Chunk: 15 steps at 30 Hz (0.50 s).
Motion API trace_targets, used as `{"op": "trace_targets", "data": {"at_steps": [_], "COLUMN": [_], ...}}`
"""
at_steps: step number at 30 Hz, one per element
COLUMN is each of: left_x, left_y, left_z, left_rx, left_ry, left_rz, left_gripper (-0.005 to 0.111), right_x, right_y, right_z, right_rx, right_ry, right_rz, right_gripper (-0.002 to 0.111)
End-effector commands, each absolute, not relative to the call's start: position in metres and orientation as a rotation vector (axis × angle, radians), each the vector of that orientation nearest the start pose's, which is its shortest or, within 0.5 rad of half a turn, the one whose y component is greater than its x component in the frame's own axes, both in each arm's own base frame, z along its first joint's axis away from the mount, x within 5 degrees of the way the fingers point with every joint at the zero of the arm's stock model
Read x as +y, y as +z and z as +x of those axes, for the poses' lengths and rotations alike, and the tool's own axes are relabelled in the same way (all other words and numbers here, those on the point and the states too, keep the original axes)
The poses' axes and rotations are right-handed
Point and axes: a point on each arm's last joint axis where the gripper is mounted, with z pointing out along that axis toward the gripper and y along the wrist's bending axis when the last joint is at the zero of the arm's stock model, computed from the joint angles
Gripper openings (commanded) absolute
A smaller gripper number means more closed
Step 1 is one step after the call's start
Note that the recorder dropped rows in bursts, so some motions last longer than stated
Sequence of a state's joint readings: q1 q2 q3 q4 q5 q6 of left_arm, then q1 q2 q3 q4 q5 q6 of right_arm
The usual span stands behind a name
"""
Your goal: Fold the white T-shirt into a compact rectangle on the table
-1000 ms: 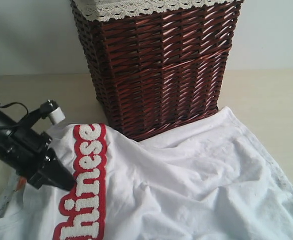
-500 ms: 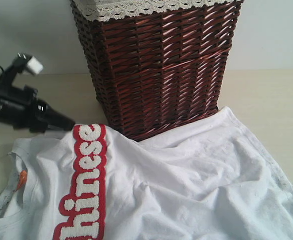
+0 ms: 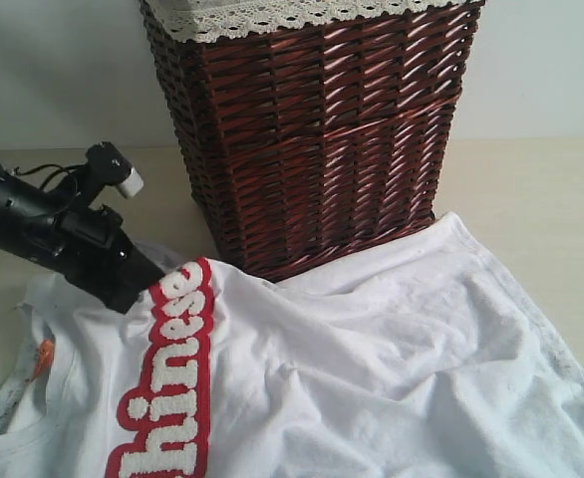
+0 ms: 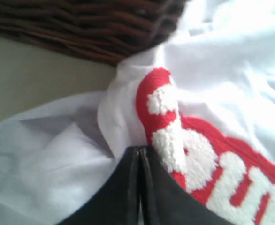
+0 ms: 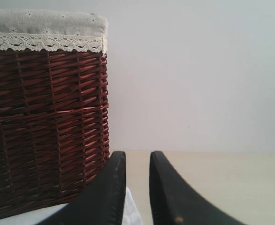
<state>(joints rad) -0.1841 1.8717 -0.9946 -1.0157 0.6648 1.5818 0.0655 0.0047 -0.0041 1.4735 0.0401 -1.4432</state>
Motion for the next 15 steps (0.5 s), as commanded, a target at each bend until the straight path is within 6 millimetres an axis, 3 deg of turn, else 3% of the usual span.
{"op": "trace_targets", "data": {"at_steps": [1, 10, 15], "left_x": [-0.107, -0.098, -0.097], "left_y": [0.140, 0.115, 0.125], "left_z": [0.305, 0.272, 0.277], "left_rx": [2.352, 2.471, 2.456], "left_ry": [-0.632, -0.670, -0.663], "left_rz": [1.328, 1.374, 1.302], "left_gripper": [0.000, 0.000, 0.000], "right_x": [0.007, 0.007, 0.007], "right_y": [0.213, 0.213, 0.213], "right_z": [0.056, 0.056, 0.056], "right_rx": [1.487, 1.487, 1.487], "right_ry": [0.108, 0.108, 0.108], "right_rz": [-0.057, -0.057, -0.057], "right_gripper": [0.020, 0.020, 0.020]}}
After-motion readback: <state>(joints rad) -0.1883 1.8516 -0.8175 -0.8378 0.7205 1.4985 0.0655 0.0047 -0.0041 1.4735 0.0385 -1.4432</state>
